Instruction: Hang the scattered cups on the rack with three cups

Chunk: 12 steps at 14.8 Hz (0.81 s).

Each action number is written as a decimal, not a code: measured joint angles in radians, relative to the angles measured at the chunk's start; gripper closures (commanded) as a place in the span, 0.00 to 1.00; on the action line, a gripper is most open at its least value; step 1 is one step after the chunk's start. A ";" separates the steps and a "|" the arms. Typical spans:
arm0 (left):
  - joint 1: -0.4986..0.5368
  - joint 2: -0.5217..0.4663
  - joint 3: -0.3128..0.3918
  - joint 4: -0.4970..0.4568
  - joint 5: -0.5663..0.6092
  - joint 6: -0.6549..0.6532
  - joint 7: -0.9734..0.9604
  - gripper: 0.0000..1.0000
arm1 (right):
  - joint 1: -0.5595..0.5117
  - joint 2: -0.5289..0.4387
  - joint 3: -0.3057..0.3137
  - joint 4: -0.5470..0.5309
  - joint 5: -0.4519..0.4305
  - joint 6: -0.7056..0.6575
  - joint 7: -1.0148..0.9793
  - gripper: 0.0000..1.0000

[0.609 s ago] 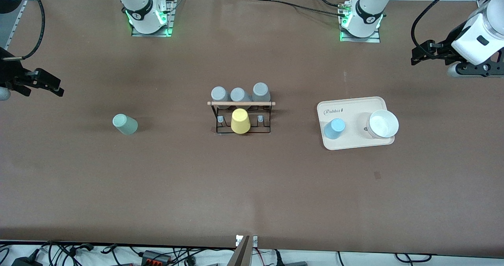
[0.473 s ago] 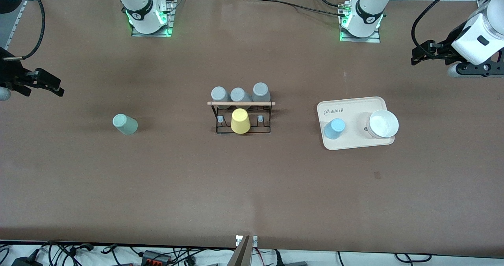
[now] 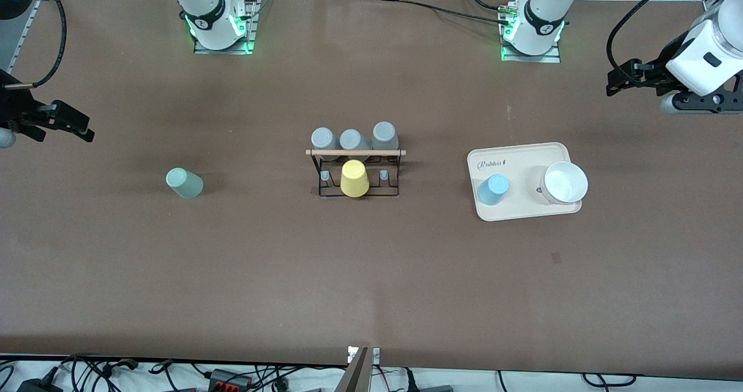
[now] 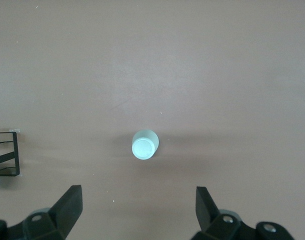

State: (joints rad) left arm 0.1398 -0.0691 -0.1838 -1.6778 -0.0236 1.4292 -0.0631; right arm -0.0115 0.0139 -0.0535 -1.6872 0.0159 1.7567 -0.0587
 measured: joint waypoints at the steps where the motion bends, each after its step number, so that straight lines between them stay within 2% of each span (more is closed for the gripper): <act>1: 0.001 0.000 0.000 0.000 0.000 0.000 0.000 0.00 | 0.000 0.000 0.000 0.000 0.000 0.000 0.000 0.00; 6: 0.003 0.006 -0.003 0.004 -0.043 0.001 0.003 0.00 | 0.000 0.000 0.000 0.000 0.000 -0.001 0.000 0.00; 12: 0.003 0.079 -0.007 0.054 -0.076 0.002 0.004 0.00 | 0.000 0.000 0.000 -0.001 0.000 -0.001 0.000 0.00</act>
State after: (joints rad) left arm 0.1428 0.0101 -0.1908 -1.6241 -0.0995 1.4317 -0.0593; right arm -0.0114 0.0139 -0.0535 -1.6879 0.0158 1.7552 -0.0587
